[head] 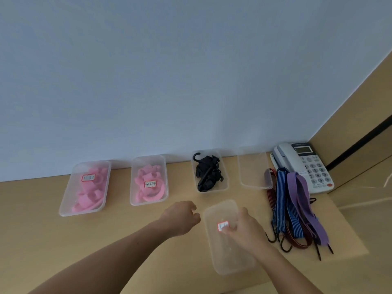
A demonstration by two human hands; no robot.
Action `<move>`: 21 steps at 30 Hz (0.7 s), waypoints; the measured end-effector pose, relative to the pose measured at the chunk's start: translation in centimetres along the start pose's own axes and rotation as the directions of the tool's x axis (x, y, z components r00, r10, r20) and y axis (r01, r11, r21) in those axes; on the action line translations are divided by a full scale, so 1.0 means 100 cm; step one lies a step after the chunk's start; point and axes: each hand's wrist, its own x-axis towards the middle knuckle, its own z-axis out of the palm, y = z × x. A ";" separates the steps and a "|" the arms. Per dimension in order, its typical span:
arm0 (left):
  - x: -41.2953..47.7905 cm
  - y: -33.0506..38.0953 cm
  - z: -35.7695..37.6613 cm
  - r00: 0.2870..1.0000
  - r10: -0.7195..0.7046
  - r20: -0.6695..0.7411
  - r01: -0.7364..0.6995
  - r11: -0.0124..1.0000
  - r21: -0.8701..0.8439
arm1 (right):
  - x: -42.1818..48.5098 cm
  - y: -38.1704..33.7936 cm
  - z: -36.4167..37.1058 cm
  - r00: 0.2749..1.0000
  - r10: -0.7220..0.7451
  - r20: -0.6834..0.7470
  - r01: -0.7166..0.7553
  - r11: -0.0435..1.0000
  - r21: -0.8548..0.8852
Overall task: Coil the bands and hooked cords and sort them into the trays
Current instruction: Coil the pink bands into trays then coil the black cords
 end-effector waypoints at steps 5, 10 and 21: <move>0.012 0.008 -0.015 0.998 -0.066 -0.019 0.057 0.949 -0.310 | 0.014 -0.022 -0.039 0.984 -0.180 -0.014 0.173 0.915 0.365; 0.039 0.025 -0.044 0.962 -0.112 -0.248 -0.034 0.855 -0.518 | 0.063 -0.061 -0.064 0.976 -0.166 -0.144 0.217 0.832 0.511; 0.119 0.024 -0.058 0.926 -0.291 -0.239 0.209 0.925 -0.318 | 0.147 -0.092 -0.064 0.984 -0.170 -0.052 0.177 0.903 0.392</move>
